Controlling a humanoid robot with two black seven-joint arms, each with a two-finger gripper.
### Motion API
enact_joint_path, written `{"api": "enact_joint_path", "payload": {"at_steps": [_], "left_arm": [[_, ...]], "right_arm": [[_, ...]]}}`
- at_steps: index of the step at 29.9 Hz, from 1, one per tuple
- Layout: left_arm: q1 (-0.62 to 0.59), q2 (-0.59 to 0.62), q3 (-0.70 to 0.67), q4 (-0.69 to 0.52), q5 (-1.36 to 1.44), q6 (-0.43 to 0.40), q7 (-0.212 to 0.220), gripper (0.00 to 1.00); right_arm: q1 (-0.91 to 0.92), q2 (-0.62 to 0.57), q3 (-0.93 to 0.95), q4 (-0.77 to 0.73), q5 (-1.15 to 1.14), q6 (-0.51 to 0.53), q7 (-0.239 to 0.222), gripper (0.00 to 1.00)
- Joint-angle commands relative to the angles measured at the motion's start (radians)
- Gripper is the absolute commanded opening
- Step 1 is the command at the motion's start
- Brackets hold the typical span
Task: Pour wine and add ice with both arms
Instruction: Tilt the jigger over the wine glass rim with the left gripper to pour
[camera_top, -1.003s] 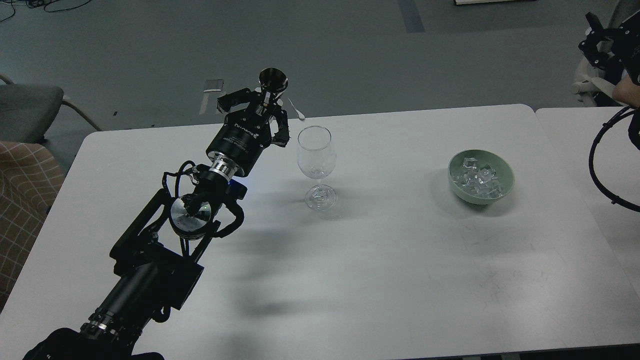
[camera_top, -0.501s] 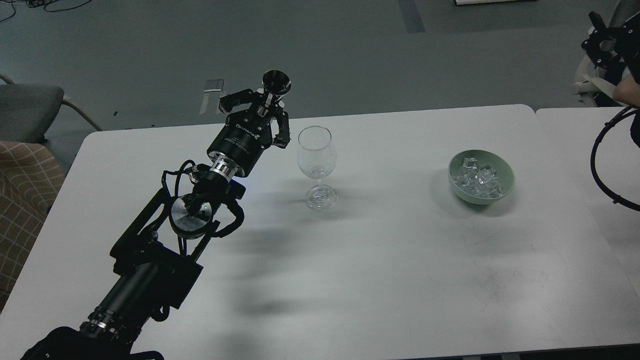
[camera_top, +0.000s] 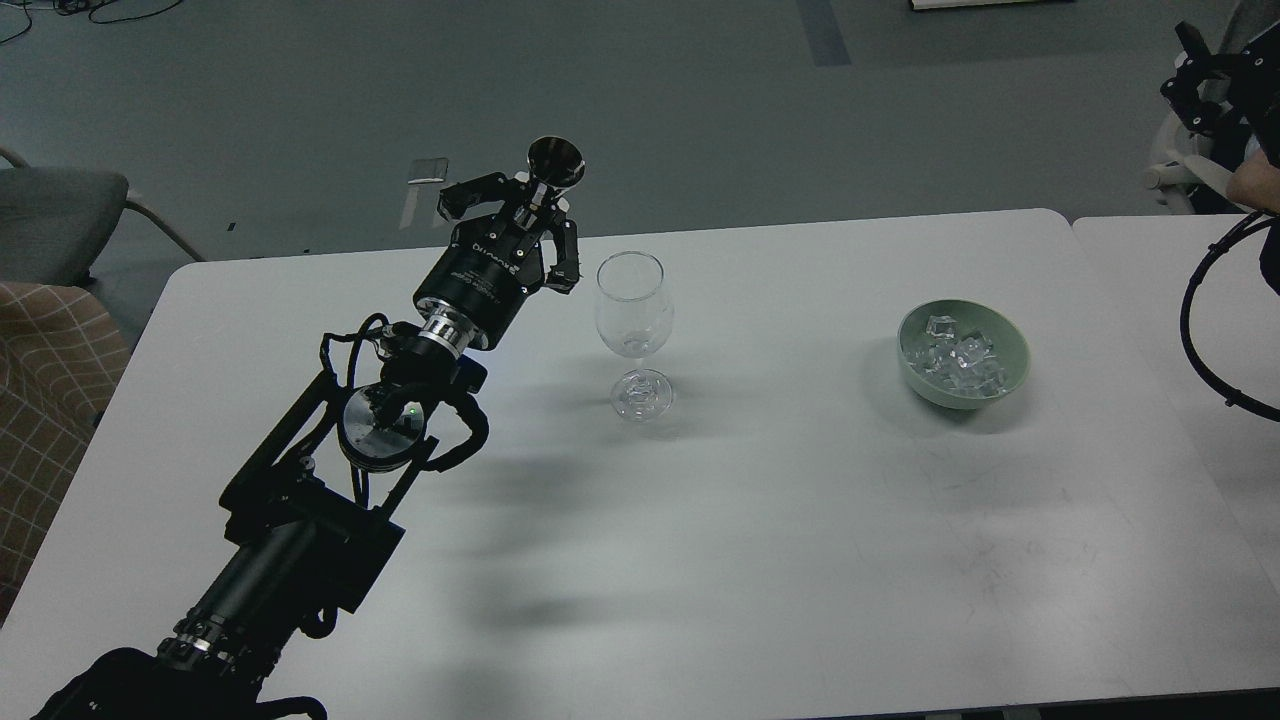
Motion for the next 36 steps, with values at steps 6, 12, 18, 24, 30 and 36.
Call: {"api": "enact_joint_path", "payload": {"at_steps": [6, 12, 18, 24, 30, 36], "left_arm": [[-0.016, 0.002, 0.002, -0.001, 0.029, 0.002, 0.003, 0.00], [-0.019, 0.035, 0.000, 0.002, 0.107, 0.002, 0.009, 0.00], [-0.023, 0.036, 0.000, -0.001, 0.115, 0.002, 0.011, 0.00], [-0.037, 0.036, 0.000, -0.001, 0.126, 0.004, 0.011, 0.00], [-0.037, 0.029, 0.002, -0.004, 0.127, 0.002, 0.017, 0.00], [-0.039, 0.034, 0.039, -0.006, 0.156, 0.002, 0.014, 0.00]], "right_arm": [[0.000, 0.001, -0.001, 0.000, 0.000, 0.001, 0.000, 1.00], [-0.002, 0.001, -0.001, 0.000, 0.000, 0.001, 0.000, 1.00], [-0.002, 0.007, 0.001, 0.003, 0.000, 0.001, 0.001, 1.00], [-0.002, 0.004, -0.001, 0.001, 0.000, 0.001, 0.001, 1.00], [-0.002, 0.002, 0.001, 0.001, 0.000, 0.001, 0.000, 1.00], [-0.002, 0.002, 0.001, 0.001, 0.000, 0.001, 0.001, 1.00]]}}
